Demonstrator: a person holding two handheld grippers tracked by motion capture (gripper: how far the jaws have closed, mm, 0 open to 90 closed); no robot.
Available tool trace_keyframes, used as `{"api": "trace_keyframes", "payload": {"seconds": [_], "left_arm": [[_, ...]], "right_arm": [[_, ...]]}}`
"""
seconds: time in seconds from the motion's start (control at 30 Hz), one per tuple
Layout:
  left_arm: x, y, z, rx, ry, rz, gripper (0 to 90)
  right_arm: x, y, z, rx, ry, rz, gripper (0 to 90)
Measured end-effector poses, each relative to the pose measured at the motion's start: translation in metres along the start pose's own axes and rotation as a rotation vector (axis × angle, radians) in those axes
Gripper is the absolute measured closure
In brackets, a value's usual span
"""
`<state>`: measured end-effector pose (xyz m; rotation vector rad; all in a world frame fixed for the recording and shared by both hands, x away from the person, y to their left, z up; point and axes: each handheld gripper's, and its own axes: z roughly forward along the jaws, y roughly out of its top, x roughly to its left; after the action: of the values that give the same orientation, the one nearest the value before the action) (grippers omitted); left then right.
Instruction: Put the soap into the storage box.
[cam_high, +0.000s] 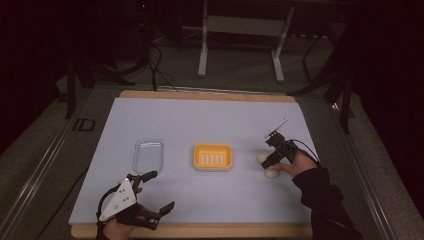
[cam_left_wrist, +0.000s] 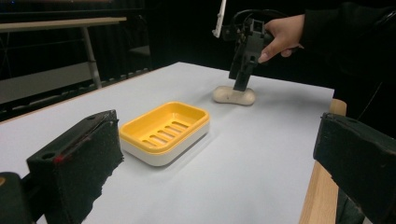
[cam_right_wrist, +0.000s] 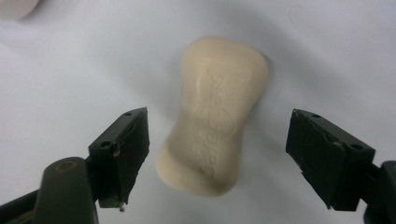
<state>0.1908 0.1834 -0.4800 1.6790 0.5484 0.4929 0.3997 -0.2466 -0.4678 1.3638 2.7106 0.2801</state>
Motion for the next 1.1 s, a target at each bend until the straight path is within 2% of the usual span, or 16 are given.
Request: {"api": "trace_keyframes", "payload": {"seconds": [0.13, 0.33, 0.37, 0.5, 0.6, 0.63, 0.7, 0.93, 1.1], "left_arm": [[0.0, 0.0, 0.0, -0.001, -0.001, 0.0, 1.1], [0.0, 0.0, -0.001, -0.001, 0.001, 0.003, 1.1], [0.0, 0.0, -0.001, -0.003, 0.001, 0.003, 1.1], [-0.001, 0.001, -0.001, -0.007, 0.001, 0.003, 1.1], [-0.001, 0.001, -0.001, -0.004, 0.001, 0.004, 1.1], [-0.001, 0.001, -0.001, -0.004, 0.002, 0.004, 1.1], [-0.001, 0.001, -0.001, -0.003, 0.002, 0.005, 1.1], [-0.001, 0.001, -0.001, -0.003, 0.0, 0.004, 1.1], [-0.001, 0.001, -0.001, -0.002, -0.001, 0.004, 1.1]], "right_arm": [[0.0, 0.001, 0.003, -0.018, 0.0, 0.013, 24.0], [-0.001, -0.001, 0.007, -0.079, -0.005, 0.026, 25.3], [-0.001, -0.001, 0.008, -0.081, -0.007, 0.029, 27.8], [-0.001, -0.001, 0.013, -0.065, -0.008, 0.032, 28.0], [-0.001, 0.0, 0.019, -0.033, -0.012, 0.032, 29.0], [-0.001, 0.0, 0.021, -0.027, -0.017, 0.031, 32.6], [-0.001, 0.001, 0.023, -0.008, -0.025, 0.026, 33.4], [-0.002, 0.003, 0.029, 0.01, 0.003, 0.033, 39.3], [0.001, 0.006, 0.033, 0.037, -0.019, 0.025, 40.5]]}}
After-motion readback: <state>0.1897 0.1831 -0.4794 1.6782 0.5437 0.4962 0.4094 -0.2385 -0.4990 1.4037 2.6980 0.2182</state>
